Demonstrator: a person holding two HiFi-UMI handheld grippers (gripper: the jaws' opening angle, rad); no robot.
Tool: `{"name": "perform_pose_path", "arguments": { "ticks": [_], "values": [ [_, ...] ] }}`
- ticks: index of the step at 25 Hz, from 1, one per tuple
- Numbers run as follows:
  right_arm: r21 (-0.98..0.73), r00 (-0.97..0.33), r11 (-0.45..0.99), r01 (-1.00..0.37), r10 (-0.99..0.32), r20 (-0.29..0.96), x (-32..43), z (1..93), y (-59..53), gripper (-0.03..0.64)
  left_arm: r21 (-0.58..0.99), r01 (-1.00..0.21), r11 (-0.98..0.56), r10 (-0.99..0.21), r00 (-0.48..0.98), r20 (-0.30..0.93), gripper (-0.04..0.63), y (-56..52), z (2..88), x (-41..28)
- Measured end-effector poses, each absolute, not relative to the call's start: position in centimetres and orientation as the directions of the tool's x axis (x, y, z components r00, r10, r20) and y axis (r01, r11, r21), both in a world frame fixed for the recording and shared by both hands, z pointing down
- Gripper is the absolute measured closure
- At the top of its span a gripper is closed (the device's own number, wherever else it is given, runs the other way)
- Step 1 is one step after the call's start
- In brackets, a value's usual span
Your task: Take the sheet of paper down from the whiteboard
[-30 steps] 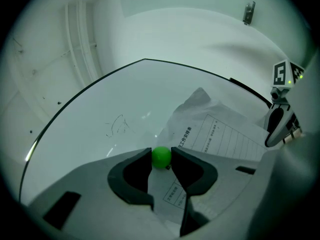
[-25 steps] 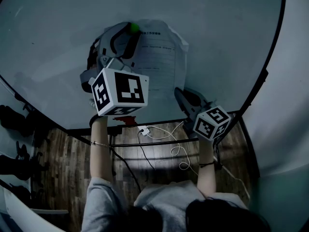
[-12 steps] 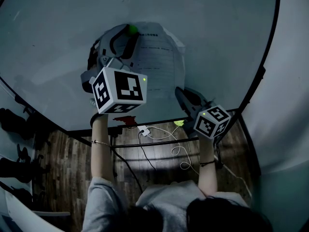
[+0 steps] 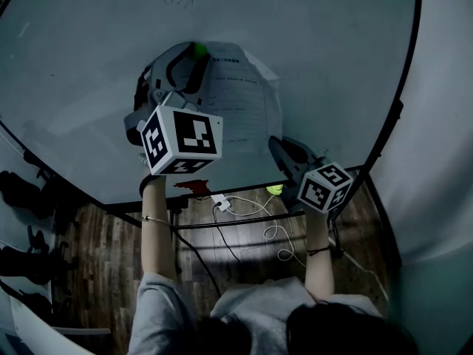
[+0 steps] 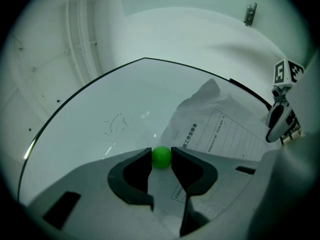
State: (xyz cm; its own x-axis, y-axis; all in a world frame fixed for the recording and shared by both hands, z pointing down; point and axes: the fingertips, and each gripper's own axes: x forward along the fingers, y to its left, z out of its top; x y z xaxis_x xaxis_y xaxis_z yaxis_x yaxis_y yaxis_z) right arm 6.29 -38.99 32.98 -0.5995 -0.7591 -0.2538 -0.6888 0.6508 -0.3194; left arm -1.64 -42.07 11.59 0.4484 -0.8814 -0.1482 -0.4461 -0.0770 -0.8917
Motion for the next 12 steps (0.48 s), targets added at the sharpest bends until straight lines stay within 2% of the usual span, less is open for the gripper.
{"name": "perform_pose_path", "arguments": {
  "ticks": [12],
  "values": [
    [-0.345, -0.579, 0.625, -0.7, -0.78, -0.237, 7.33, 33.96, -38.28, 0.617, -0.888, -0.453, -0.084, -0.882, 0.448, -0.145, 0.477, -41.81, 11.75, -1.5]
  ]
}}
